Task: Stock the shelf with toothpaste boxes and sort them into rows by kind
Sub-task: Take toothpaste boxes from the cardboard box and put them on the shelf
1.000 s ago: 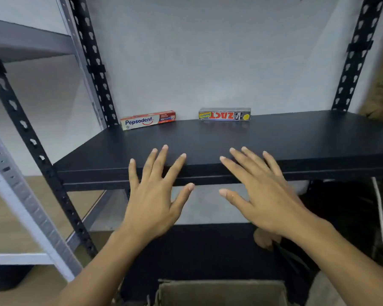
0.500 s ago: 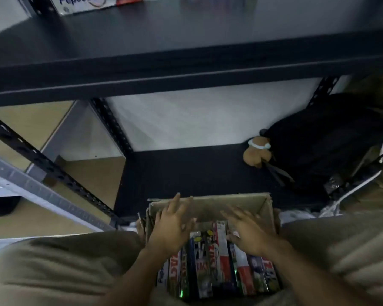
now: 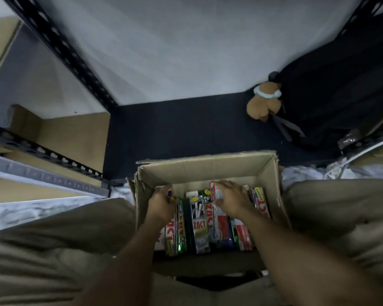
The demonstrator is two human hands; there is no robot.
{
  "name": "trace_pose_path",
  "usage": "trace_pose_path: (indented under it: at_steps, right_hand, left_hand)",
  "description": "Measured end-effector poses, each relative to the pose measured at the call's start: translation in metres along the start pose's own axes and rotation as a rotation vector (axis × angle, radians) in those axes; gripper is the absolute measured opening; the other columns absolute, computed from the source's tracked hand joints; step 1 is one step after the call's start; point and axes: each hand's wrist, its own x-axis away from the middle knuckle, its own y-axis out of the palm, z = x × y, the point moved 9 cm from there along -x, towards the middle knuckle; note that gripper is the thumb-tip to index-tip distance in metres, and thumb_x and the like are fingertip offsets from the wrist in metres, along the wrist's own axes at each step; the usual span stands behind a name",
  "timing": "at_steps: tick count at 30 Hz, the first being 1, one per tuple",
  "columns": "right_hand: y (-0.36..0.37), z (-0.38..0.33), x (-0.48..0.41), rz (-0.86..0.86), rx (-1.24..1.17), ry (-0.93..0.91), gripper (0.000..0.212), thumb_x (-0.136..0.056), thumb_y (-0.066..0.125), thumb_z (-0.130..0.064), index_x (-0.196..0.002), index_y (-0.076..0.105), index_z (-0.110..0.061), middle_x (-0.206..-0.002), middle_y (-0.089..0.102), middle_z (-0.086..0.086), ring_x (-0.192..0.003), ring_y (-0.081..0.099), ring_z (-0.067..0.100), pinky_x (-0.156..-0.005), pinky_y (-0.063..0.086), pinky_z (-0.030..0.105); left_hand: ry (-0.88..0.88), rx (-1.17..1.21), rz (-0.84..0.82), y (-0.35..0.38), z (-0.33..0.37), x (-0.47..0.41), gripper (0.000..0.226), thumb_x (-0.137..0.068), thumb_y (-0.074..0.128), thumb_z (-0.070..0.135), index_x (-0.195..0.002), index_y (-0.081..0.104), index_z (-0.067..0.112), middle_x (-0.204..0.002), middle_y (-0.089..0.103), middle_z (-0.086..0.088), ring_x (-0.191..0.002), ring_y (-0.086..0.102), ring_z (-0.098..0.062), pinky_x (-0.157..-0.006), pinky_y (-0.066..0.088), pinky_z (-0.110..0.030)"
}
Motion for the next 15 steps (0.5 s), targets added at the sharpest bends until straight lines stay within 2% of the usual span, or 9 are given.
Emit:
trace_pose_path:
  at_steps: [2, 5, 7, 9, 10, 13, 15]
  right_hand:
    - [0.005, 0.002, -0.006, -0.004, 0.002, 0.005, 0.072, -0.093, 0.063, -0.043, -0.155, 0.028, -0.034, -0.163, 0.027, -0.007, -0.149, 0.023, 0.019, -0.115, 0.019, 0.048]
    - [0.005, 0.007, -0.013, 0.011, 0.003, 0.045, 0.076, -0.092, 0.065, -0.043, -0.156, 0.025, -0.034, -0.166, 0.018, -0.004, -0.150, 0.020, 0.022, -0.114, 0.016, 0.051]
    - [0.007, 0.011, -0.018, 0.000, 0.006, 0.071, 0.079, -0.091, 0.065, -0.045, -0.156, 0.021, -0.033, -0.166, 0.018, -0.002, -0.150, 0.022, 0.023, -0.113, 0.017, 0.051]
    - [0.013, 0.014, -0.022, -0.017, -0.011, 0.099, 0.084, -0.090, 0.066, -0.048, -0.156, 0.017, -0.032, -0.164, 0.024, -0.001, -0.147, 0.028, 0.025, -0.112, 0.018, 0.052]
    - [0.015, 0.016, -0.024, -0.016, -0.021, 0.113, 0.087, -0.088, 0.068, -0.049, -0.156, 0.016, -0.031, -0.163, 0.027, 0.000, -0.146, 0.030, 0.026, -0.112, 0.019, 0.052]
    - [0.019, 0.018, -0.027, -0.007, -0.027, 0.130, 0.092, -0.082, 0.073, -0.052, -0.156, 0.023, -0.029, -0.157, 0.034, 0.001, -0.142, 0.036, 0.027, -0.112, 0.021, 0.054]
    - [0.023, 0.015, -0.027, -0.012, -0.024, 0.114, 0.089, -0.081, 0.074, -0.054, -0.154, 0.030, -0.028, -0.154, 0.037, 0.001, -0.139, 0.038, 0.027, -0.111, 0.020, 0.055]
  left_hand:
    - [-0.015, 0.007, -0.002, 0.000, -0.010, -0.002, 0.046, -0.093, 0.064, 0.013, -0.138, 0.055, 0.020, -0.117, 0.067, -0.009, -0.088, 0.067, -0.020, -0.069, 0.047, -0.025]
    - [-0.093, 0.063, -0.049, 0.014, -0.033, 0.000, 0.045, -0.092, 0.064, 0.007, -0.134, 0.054, 0.020, -0.103, 0.069, -0.003, -0.082, 0.068, -0.016, -0.070, 0.060, -0.037]
    - [-0.130, 0.112, -0.083, 0.026, -0.044, 0.006, 0.053, -0.090, 0.067, 0.005, -0.136, 0.049, 0.024, -0.100, 0.070, -0.001, -0.080, 0.070, -0.015, -0.062, 0.059, -0.033]
    - [-0.168, 0.168, -0.087, 0.035, -0.049, 0.009, 0.066, -0.087, 0.073, 0.006, -0.133, 0.038, 0.037, -0.100, 0.070, -0.002, -0.081, 0.071, -0.018, -0.056, 0.055, -0.029]
    - [-0.201, 0.191, -0.075, 0.038, -0.053, 0.010, 0.074, -0.085, 0.076, 0.007, -0.137, 0.034, 0.038, -0.105, 0.069, -0.003, -0.086, 0.070, -0.020, -0.061, 0.057, -0.031]
    - [-0.283, 0.225, -0.015, 0.045, -0.068, 0.012, 0.082, -0.077, 0.084, 0.016, -0.141, 0.033, 0.023, -0.125, 0.060, -0.008, -0.110, 0.064, -0.027, -0.088, 0.058, -0.047]
    - [-0.325, 0.213, -0.021, 0.050, -0.072, 0.016, 0.083, -0.073, 0.087, 0.018, -0.137, 0.035, 0.022, -0.130, 0.056, -0.010, -0.111, 0.063, -0.029, -0.090, 0.058, -0.048]
